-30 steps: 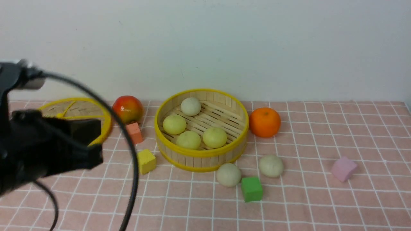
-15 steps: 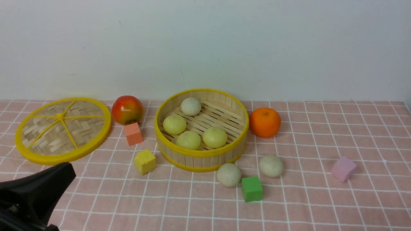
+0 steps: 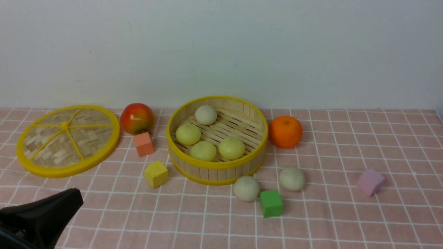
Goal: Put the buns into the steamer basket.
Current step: Use the right arm to grab a steamed stuffed bun
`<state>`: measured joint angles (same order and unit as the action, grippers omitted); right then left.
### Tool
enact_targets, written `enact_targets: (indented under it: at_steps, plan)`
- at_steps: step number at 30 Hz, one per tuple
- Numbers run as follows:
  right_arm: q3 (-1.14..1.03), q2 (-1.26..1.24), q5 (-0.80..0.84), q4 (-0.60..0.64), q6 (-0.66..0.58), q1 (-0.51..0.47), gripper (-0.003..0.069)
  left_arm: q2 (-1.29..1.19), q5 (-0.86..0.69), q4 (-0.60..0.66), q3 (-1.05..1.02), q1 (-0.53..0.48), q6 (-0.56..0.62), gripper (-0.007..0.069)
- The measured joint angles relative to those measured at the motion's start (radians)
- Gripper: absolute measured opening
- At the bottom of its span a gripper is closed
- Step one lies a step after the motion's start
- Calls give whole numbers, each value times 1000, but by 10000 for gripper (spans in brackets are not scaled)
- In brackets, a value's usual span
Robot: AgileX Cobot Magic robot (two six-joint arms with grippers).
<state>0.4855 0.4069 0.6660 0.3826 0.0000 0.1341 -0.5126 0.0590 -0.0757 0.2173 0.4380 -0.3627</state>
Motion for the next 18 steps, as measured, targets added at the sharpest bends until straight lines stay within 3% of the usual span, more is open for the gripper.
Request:
enact_targets:
  at_steps: [6, 11, 18]
  plan:
    - [295, 484, 240, -65, -99, 8, 1, 0, -1, 0, 0, 0, 0, -13]
    - [463, 793, 259, -82, -114, 63, 1, 0, -1, 0, 0, 0, 0, -13]
    - [733, 1158, 264, -184, -60, 231, 5, 0, -1, 0, 0, 0, 0, -13]
